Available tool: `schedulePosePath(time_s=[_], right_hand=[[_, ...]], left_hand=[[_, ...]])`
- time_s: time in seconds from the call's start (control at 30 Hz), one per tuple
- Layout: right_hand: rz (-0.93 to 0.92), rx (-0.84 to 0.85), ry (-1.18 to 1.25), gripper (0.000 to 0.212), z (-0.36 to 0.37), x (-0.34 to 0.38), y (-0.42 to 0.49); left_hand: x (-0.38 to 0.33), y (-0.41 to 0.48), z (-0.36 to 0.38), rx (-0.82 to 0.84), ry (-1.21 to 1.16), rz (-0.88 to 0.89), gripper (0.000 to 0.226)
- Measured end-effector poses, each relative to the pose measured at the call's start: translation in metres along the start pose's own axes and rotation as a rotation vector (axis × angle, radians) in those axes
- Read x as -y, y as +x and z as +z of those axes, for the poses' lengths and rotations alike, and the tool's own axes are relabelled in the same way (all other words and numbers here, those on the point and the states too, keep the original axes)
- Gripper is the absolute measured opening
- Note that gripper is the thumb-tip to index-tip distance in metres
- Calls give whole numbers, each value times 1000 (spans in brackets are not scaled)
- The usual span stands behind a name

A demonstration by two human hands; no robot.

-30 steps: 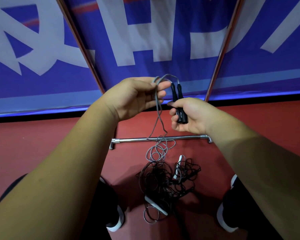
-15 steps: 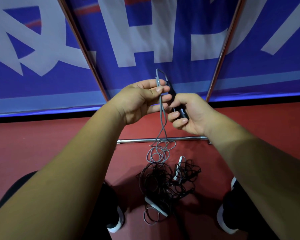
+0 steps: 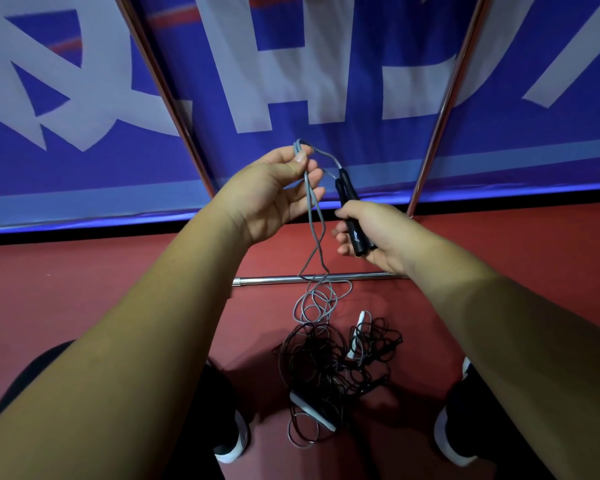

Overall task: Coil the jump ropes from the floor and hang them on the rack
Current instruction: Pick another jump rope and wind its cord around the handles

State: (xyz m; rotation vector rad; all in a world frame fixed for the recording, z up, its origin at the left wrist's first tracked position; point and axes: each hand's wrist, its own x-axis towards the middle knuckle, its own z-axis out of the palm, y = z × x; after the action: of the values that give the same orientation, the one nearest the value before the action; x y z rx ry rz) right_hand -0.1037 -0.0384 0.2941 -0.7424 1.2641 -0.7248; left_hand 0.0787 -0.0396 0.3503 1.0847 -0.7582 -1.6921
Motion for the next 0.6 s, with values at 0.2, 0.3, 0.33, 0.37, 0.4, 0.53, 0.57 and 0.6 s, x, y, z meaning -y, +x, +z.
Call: schedulePosePath(time_s=[0.2,0.3,0.33,0.37,0.4,0.53,0.57,0.6], right_hand=[[-4,42,88,8,0,4,-2],[-43,55,94,13,-3,12,-5],[-53,39,75,17,-4,14,-5],[-58,16,49,22,-6,15,-5],[-64,-8,15,25,-7,15,-4],[-129,-78,-67,19,-5,6,1],[-136,-80,-55,17,-4,3,2],[-135,-75,-35,15,-2,1,2]], left_hand=[[2,0,3,46,15,-34,10],[4,2,0,18,32,-50,11],[4,2,-1,12,43,-54,11],[5,2,-1,12,57,-58,11],[5,1,-1,16,73,-60,11],[4,-2,1,34,147,-54,8],[4,-2,1,30,156,-50,8],[4,-2,1,25,164,-46,7]])
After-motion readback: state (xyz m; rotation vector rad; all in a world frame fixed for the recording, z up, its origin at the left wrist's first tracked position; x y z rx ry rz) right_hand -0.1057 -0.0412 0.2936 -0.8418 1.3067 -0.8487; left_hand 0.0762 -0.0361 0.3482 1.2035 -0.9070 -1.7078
